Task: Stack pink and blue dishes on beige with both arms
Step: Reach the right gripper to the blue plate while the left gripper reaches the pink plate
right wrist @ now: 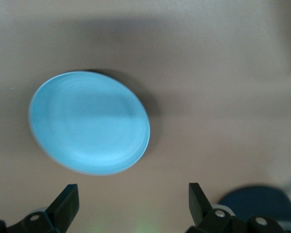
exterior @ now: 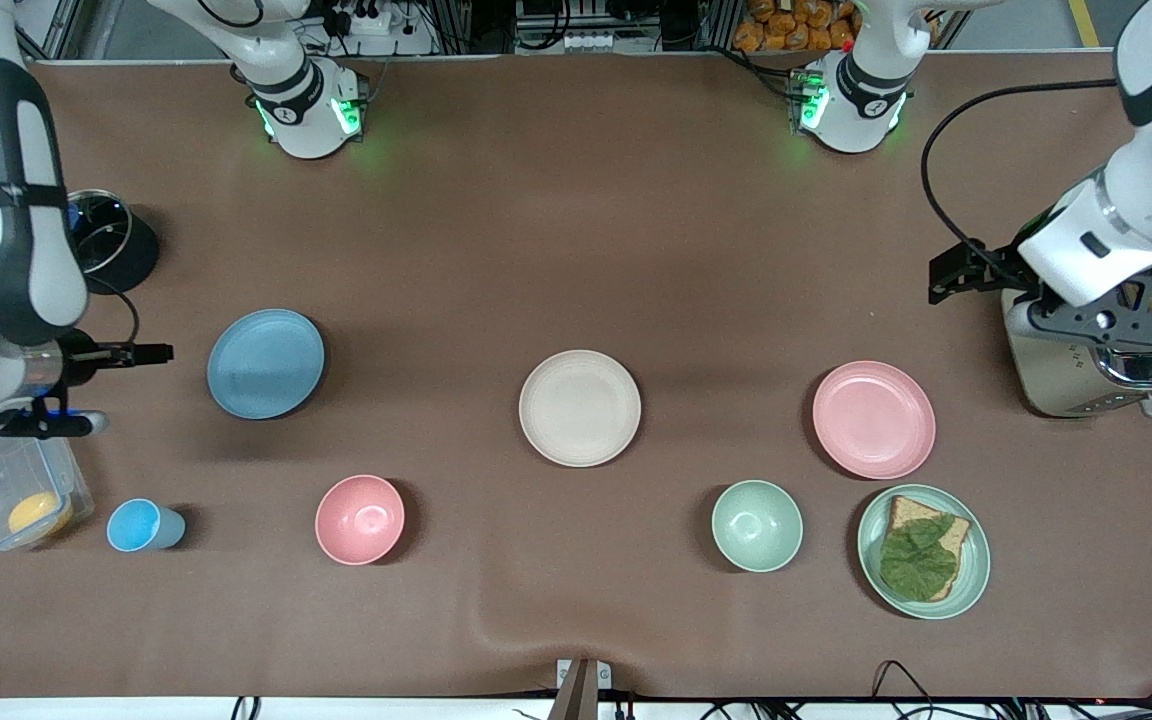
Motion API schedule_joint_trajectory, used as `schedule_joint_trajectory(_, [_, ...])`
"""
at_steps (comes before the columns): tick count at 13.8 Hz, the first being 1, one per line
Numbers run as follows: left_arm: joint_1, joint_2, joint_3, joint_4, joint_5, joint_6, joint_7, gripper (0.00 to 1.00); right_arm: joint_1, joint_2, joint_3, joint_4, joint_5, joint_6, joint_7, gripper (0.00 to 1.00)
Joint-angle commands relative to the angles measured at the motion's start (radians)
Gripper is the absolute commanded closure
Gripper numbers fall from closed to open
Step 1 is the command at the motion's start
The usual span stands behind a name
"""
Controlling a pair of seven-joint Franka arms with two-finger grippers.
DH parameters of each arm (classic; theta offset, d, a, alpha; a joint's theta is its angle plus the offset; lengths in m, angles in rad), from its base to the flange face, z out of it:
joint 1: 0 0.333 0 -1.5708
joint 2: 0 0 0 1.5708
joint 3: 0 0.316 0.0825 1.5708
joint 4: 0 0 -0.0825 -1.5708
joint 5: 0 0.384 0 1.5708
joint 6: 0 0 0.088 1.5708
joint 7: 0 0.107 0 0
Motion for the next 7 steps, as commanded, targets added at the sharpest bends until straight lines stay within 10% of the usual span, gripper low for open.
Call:
schedule_joint_trajectory(1, [-0.005,0.013,-0.005,0.011,0.014,0.001,-0.019,0.0,-0.057,-0.014,0.011,-0.153,0.064,0.192,-0.146,0.0])
schedule_joint_trajectory(7, [0.011,0.013,-0.001,0.006,0.042,-0.008,-0.009,0.0,-0.111,0.155,0.014,-0.16,0.156,0.291,-0.286,0.0])
